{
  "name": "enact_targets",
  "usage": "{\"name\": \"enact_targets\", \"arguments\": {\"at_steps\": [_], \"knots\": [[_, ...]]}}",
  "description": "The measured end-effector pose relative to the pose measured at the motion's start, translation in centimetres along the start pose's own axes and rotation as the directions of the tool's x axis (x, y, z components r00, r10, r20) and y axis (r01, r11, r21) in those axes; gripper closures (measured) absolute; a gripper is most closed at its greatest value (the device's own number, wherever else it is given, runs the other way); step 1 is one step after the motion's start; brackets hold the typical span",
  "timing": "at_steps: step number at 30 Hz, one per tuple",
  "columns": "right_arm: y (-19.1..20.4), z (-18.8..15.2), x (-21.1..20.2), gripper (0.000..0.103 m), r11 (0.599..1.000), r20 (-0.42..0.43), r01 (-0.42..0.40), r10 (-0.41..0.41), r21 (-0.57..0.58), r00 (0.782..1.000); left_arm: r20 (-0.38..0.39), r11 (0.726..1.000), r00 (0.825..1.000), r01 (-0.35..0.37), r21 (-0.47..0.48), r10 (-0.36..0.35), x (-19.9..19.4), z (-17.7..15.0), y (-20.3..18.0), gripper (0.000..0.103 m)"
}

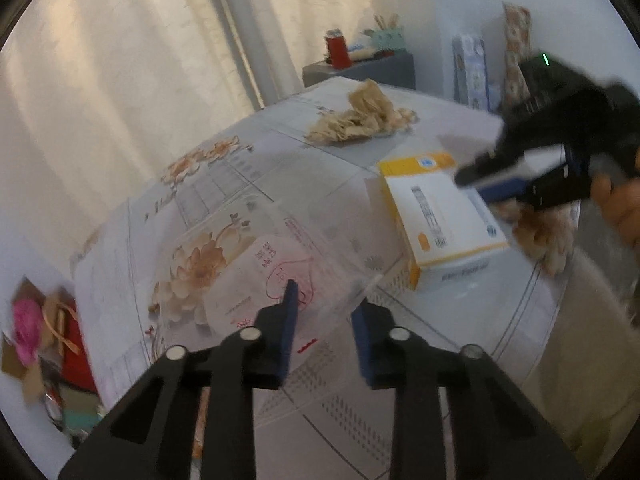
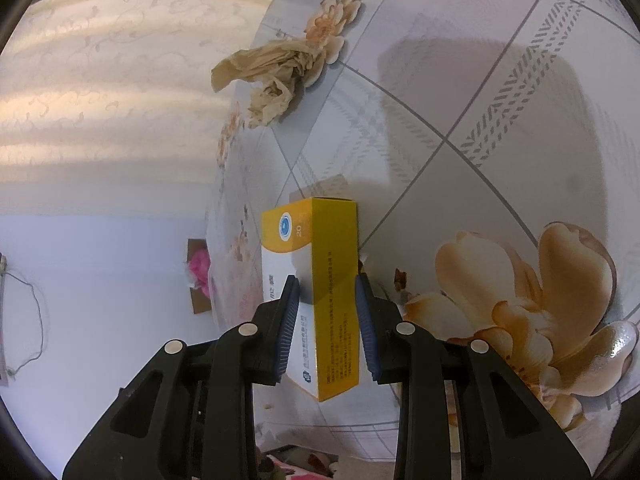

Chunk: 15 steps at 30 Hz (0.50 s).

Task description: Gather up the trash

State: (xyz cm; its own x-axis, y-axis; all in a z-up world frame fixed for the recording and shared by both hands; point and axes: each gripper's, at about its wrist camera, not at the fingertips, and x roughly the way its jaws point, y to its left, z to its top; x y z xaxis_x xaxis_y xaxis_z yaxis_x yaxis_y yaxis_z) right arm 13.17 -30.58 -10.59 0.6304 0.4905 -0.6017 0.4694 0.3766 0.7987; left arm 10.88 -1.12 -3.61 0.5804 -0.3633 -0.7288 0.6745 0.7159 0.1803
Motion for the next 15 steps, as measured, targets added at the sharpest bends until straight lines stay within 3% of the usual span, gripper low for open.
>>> {"name": "enact_targets", "arguments": {"at_steps": [3,7,12,15], "knots": [[-0.3,0.0,-0.2,0.074,1.000,0.003,-0.004,0.004,0.001,1.000,0.021,0.995,0.999,0.044,-0.086,-0.043,-0.8,0.3,1.4,0.092],[-0.4,-0.2,-0.5,0.070,1.000,0.007,-0.012,0.012,0.000,1.000,0.060,0.981,0.995,0.086,-0.174,-0.077,-1.9,0.7,2.9,0.096],[-0.5,-0.5,-1.2,0.045,0.999,-0.002,-0.046,0.046,0.021,0.999,0.100,0.970,0.992,0.094,-0.222,-0.074,-2.9,0.6,3.7,0.098],[-0.3,-0.9,-1.8,0.040,0.999,-0.002,-0.037,0.037,0.016,0.999,0.106,0.968,0.991,0.099,-0.232,-0.076,-2.9,0.4,3.7,0.098]]}}
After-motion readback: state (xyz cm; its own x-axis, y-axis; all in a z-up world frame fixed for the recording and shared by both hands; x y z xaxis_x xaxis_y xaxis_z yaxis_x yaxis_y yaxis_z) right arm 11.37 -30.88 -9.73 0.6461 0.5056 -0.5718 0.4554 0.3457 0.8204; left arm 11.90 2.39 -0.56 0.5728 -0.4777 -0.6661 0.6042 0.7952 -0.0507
